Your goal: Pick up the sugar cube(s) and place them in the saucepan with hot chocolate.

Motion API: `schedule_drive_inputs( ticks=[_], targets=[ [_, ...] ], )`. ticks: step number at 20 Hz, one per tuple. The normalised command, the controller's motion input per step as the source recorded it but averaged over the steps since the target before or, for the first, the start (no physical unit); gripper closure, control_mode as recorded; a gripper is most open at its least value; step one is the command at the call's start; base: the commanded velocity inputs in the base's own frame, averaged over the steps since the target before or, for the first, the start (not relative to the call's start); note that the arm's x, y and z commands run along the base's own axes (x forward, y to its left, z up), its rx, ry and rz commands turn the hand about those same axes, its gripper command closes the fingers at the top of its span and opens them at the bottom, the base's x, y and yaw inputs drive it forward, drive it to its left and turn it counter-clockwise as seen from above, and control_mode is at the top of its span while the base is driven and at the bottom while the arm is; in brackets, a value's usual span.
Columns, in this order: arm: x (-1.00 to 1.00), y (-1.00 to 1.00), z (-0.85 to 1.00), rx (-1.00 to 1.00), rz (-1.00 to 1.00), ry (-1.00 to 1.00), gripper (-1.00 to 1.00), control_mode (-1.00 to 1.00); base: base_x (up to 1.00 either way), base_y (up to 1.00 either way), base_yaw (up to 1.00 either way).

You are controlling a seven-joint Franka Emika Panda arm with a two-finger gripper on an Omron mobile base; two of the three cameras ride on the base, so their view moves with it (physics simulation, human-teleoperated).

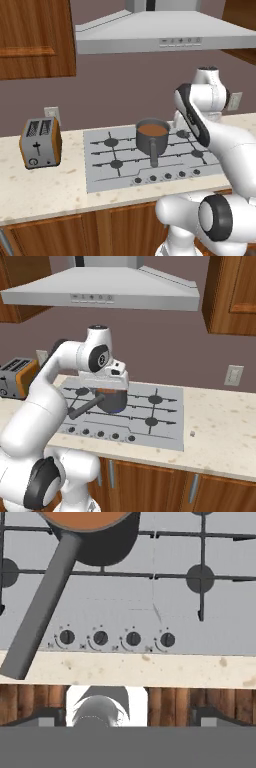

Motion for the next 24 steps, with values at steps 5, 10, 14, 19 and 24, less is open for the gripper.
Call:
schedule_drive_inputs(
  ticks=[5, 10, 14, 19, 24],
  targets=[
    [-0.01, -0.93, -0.27, -0.04, -0.06, 0.25, -1.0, -1.0, 0.0, 0.0, 0.0],
    [-0.09, -0.89, -0.39, -0.01, -0.21, 0.17, -1.0, -1.0, 0.0, 0.0, 0.0],
    [-0.06, -0.67, -0.3, 0.03, -0.16, 0.0, -1.0, -1.0, 0.0, 0.0, 0.0],
    [0.09, -0.74, -0.34, 0.04, -0.01, -0.06, -1.0, -1.0, 0.0, 0.0, 0.0],
    [0.09, -0.75, -0.38, 0.01, -0.02, -0.03, -1.0, -1.0, 0.0, 0.0, 0.0]
  ],
)
